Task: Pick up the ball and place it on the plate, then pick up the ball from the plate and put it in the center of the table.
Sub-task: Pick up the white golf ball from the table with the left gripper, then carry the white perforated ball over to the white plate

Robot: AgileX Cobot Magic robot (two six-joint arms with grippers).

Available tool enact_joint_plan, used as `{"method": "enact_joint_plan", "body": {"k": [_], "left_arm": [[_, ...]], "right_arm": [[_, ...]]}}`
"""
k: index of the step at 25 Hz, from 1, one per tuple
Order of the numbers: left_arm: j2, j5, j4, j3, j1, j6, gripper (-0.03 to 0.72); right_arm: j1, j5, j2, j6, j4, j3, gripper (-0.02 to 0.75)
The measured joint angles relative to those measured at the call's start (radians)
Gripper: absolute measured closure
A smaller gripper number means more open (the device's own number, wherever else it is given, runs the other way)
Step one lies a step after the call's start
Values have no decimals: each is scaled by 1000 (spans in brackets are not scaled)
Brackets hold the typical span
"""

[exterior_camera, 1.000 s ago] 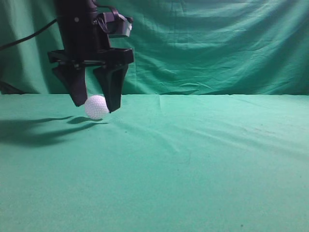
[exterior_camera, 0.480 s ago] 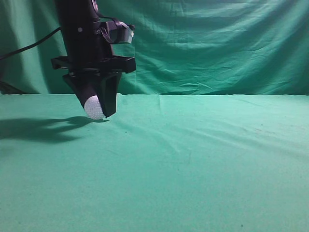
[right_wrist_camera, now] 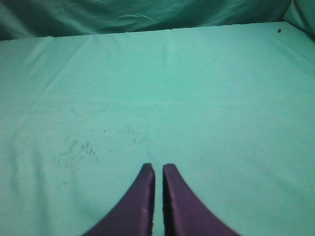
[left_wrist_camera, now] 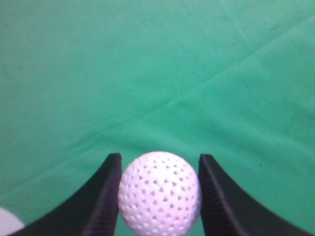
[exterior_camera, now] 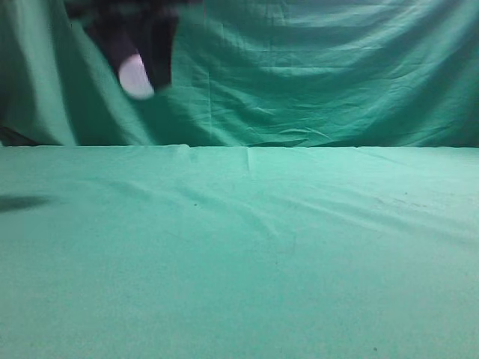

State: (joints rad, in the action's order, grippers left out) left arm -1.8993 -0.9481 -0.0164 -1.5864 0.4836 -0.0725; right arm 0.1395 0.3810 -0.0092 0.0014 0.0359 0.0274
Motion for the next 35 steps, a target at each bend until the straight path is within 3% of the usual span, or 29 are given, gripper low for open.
{"method": "enact_joint_plan", "body": {"k": [3,6,14,18,25,35], "left_arm": [[111,-60,0,11,-30,0,384],[218,-86,0,73,-107,13,384],[400,-88,-2,344,-410,63,384],[404,-6,-4,434,-516,71,384],[354,170,-87,462,-549,73,384],[208,201,-144,462,-549,110,384]], "right_arm": [[0,0,0,0,0,0,689],[0,0,0,0,0,0,689],[0,0,0,0,0,0,689],[0,0,0,0,0,0,689],[0,0,0,0,0,0,689],[0,0,0,0,0,0,689]]}}
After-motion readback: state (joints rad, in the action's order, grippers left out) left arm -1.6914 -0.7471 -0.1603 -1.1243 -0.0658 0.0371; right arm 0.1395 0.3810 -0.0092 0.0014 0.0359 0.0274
